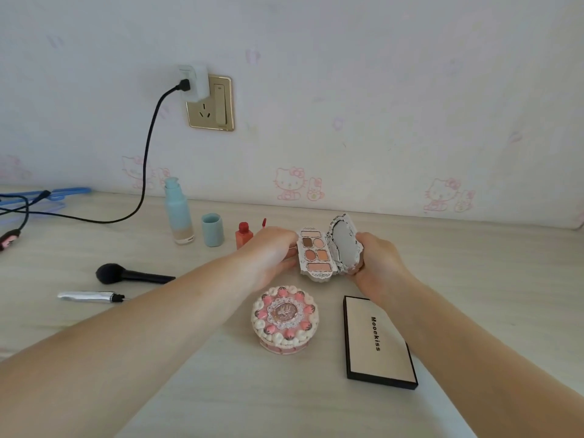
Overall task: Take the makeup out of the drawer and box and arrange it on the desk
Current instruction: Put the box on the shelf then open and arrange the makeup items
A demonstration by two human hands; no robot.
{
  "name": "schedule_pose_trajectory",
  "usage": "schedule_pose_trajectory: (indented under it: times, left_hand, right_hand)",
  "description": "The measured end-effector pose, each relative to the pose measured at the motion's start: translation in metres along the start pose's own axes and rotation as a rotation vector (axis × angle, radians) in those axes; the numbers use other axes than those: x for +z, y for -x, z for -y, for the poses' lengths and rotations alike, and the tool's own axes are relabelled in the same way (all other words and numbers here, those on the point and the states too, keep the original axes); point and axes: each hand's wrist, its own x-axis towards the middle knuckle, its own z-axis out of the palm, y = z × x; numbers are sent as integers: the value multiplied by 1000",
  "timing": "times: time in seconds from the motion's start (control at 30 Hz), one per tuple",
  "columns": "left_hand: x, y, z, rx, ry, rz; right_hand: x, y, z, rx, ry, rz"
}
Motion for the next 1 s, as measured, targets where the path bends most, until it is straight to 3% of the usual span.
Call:
schedule_pose_trajectory:
  times: [0.3, 0.47, 0.57, 0.67, 0.77, 1.0]
  left_hand:
    - [-11, -5, 5, -24, -99, 58]
    - [-18, 3, 5, 31, -272, 68]
    - [-33, 17, 6, 90, -389, 44]
    - [-53, 41, 9, 200, -542, 76]
    - [-71, 66, 17, 284, -653, 98]
    - [-82, 82, 42, 327, -910, 262]
  right_hand:
    - [1, 7, -2, -41, 123, 110]
    - [-2, 19, 6, -55, 163, 160]
    - [-16, 26, 14, -162, 319, 104]
    - [-28, 51, 19, -405, 443, 17]
    - [-30, 85, 10, -589, 549, 85]
    - [-2, 112, -37, -544, 1094, 383]
